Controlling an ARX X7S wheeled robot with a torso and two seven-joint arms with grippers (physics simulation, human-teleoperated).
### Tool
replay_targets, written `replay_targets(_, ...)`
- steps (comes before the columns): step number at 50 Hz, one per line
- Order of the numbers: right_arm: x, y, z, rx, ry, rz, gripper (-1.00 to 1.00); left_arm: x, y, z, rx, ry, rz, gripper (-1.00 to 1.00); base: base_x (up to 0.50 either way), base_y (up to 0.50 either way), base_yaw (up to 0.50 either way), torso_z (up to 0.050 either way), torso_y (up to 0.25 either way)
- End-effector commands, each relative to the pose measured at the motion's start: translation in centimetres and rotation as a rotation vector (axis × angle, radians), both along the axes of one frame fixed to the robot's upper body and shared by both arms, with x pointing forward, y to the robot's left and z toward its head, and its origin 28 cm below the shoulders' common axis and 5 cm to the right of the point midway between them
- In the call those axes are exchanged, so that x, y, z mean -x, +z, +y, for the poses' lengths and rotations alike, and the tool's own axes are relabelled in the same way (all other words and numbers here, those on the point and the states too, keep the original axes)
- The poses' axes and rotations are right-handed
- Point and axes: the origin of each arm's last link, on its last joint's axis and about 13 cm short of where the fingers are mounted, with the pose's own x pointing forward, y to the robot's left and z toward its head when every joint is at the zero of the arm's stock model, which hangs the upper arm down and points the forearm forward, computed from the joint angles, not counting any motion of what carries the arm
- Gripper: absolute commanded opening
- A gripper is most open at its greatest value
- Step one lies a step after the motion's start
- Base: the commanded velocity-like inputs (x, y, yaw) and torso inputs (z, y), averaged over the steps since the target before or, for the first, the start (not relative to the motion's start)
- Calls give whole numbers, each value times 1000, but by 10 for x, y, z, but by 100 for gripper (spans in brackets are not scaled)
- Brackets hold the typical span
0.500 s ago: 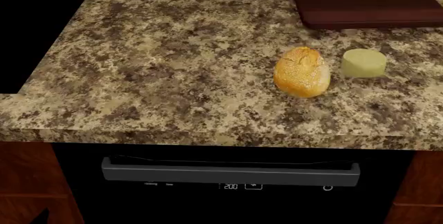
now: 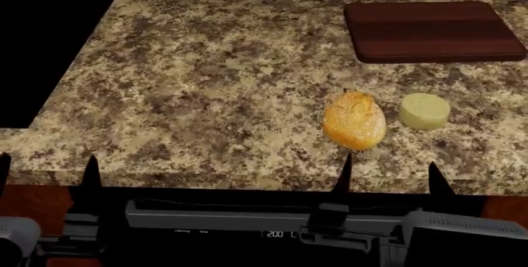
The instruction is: Place the bread and cheese on the cutting board.
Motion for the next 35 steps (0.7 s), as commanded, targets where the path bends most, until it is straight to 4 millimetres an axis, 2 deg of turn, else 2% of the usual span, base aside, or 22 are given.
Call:
replay_targets(1, 11, 31, -1, 9, 3, -80, 100, 8, 28, 2, 5, -11, -75, 100, 0, 0, 0, 50, 0)
replay_targets(5, 13, 32, 0, 26, 23, -81, 100, 10, 29, 2, -7, -12, -82, 100, 0, 0, 0, 50, 0)
replay_targets(12, 16, 33, 1, 19, 62, -85, 100, 10, 30, 4, -1, 13, -86, 100, 0, -500, 0, 49, 0)
replay_targets(22, 16, 34, -1, 11, 79, -79, 100, 14, 33, 1, -52, 4, -115, 100, 0, -500, 0, 0, 0)
replay_targets(26, 14, 45, -5, 11, 103, -77, 100, 15, 36, 1, -46, 7, -116, 100, 2, -500, 0, 0, 0)
replay_targets(29, 16, 40, -5, 25, 101, -64, 100, 15, 36, 1, -42, 5, -115, 100, 43, -500, 0, 0, 0)
replay_targets(35, 18, 40, -1, 39, 111, -69, 100, 17, 38, 2, -39, -3, -116, 100, 332, -374, 0, 0, 0)
